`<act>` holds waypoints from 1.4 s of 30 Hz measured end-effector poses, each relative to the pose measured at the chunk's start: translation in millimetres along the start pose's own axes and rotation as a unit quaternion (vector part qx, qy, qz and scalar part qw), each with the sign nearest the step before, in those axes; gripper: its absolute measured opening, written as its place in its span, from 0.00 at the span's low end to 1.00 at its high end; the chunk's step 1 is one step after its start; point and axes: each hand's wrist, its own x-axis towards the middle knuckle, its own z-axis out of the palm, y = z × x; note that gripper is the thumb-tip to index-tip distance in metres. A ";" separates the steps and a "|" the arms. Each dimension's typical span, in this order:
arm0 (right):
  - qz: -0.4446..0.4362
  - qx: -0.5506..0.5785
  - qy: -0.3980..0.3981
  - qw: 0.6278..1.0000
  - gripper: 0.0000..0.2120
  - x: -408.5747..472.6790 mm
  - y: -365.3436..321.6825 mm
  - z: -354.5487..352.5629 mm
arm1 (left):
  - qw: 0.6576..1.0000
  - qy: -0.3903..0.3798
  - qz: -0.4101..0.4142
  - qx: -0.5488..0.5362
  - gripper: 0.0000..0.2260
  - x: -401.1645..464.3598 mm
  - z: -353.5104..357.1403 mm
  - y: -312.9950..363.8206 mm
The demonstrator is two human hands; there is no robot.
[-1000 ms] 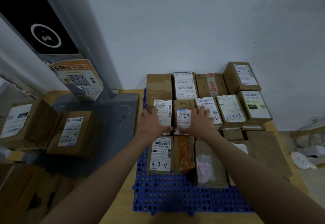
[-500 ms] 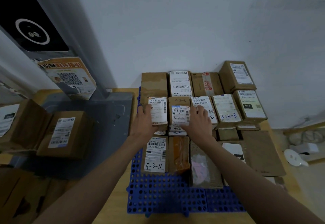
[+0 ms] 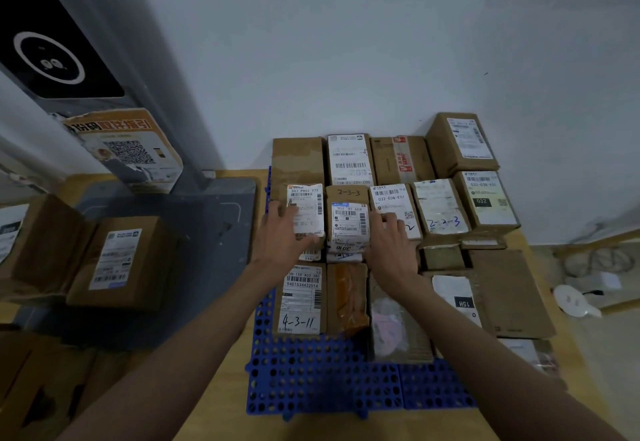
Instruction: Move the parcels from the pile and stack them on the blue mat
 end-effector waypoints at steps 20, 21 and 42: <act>-0.056 0.135 -0.075 0.987 0.20 -27.6 -18.6 -64.1 | 0.995 -0.039 -0.021 0.093 0.35 -58.5 -71.9 -7.0; -0.063 0.124 -0.085 0.987 0.20 -32.9 -26.4 -65.8 | 0.994 -0.038 -0.028 0.103 0.34 -67.0 -78.7 -12.5; -0.253 -0.082 -0.296 0.918 0.23 -157.5 -228.4 -53.7 | 0.981 -0.133 -0.110 0.085 0.27 -242.7 -153.8 -175.4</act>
